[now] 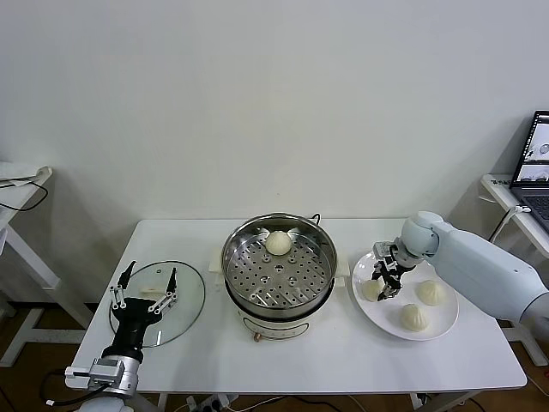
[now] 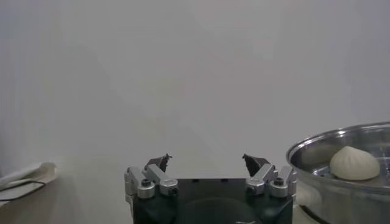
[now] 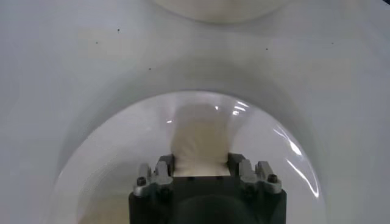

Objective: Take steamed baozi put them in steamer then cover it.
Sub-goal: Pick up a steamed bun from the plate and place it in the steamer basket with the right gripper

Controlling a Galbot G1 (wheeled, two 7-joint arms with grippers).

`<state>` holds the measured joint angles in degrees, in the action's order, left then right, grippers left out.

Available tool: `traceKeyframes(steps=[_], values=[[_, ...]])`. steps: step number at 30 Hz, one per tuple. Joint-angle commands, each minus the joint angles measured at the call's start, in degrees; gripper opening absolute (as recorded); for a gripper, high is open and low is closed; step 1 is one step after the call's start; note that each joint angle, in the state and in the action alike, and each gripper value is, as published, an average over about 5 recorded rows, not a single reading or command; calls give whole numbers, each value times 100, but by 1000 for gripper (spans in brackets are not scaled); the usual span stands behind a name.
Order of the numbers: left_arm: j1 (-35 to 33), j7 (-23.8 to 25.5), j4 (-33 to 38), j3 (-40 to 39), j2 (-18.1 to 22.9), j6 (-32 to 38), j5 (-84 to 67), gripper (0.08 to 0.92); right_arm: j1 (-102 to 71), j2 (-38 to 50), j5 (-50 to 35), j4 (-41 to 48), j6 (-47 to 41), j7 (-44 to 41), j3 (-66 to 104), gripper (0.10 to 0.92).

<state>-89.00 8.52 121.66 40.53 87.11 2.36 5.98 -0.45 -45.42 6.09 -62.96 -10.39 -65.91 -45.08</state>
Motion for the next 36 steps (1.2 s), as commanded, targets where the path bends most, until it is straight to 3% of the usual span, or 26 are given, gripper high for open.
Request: traceKeyframes(steps=[1,12,18,27,36], values=[[-1,-5,22,-15,-2,-10,2,823,264,354,-233,-231,-34,-31,-186,599],[-17,-43,109,-60,-15,-25,2,823,2067,1448,-1584,-1482,-431,-94,-1420,594],[-53,-67,199,-67,-25,-27,2,823,3939,1614,-2484,-2252,-744,-83,-2887,594],[-91,-90,387,-91,-12,-23,-9,823,5725,901,-3786,-3094,-1410,63,-4133,594],[-103,-88,525,54,-47,-53,-101,823,5530,-535,-4580,-3072,-2039,668,-4052,594]])
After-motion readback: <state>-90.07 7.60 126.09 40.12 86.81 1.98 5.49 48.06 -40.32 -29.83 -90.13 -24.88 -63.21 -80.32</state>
